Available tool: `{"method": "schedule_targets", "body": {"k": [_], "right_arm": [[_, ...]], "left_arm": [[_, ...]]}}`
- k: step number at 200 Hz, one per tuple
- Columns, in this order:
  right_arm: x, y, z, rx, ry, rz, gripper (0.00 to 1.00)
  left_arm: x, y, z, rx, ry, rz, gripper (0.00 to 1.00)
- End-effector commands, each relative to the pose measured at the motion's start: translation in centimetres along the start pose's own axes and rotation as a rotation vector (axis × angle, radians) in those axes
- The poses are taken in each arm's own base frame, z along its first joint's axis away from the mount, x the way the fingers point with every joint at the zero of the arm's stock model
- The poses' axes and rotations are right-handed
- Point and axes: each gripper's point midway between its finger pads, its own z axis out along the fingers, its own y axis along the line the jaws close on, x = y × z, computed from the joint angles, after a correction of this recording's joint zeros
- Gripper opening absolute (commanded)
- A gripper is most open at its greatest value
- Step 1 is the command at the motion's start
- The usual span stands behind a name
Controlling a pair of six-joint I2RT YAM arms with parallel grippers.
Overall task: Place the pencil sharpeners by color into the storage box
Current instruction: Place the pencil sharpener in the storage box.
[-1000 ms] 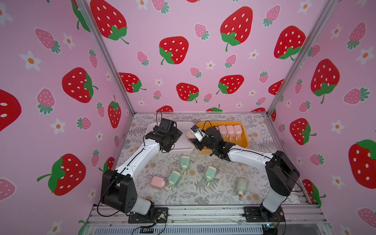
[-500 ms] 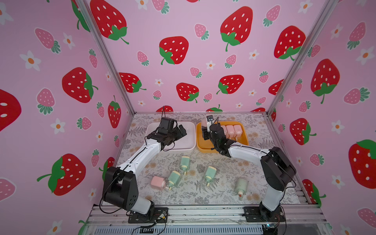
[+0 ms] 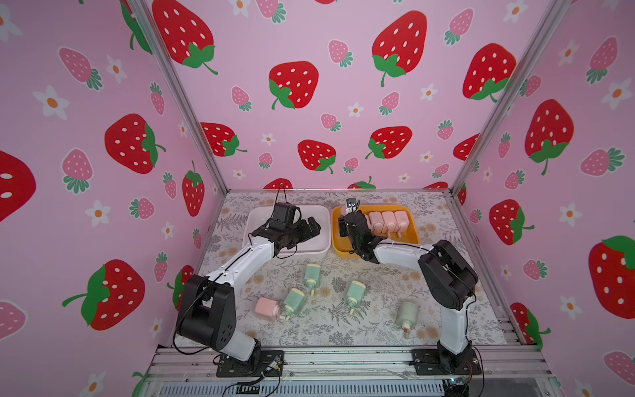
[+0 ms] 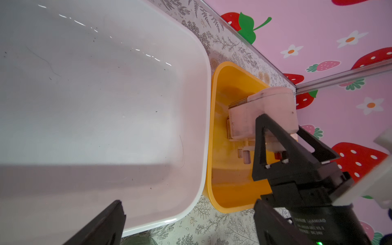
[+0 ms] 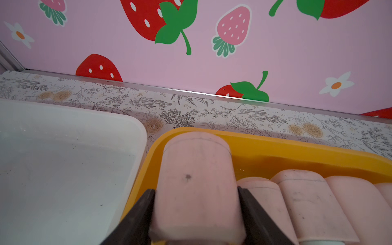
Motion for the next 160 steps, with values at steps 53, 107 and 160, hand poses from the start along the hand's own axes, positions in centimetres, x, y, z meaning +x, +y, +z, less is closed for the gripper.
{"method": "schedule_targets", "body": {"k": [53,107,160], "right_arm": [[-0.9,0.1,1.4,0.066,-0.026,0.035,0.16],[0.2,0.0,1.9,0.081,0.004,0.027,0.25],[1.6,0.2,2.3,0.081,0.033,0.040,0.32]], "left_arm": [[1.6,0.2,1.6,0.042,0.070,-0.027,0.99],[1.9,0.1,1.6,0.051,0.082,-0.023,1.00],[2.2,0.3,1.8,0.050,0.094,-0.027,1.00]]}}
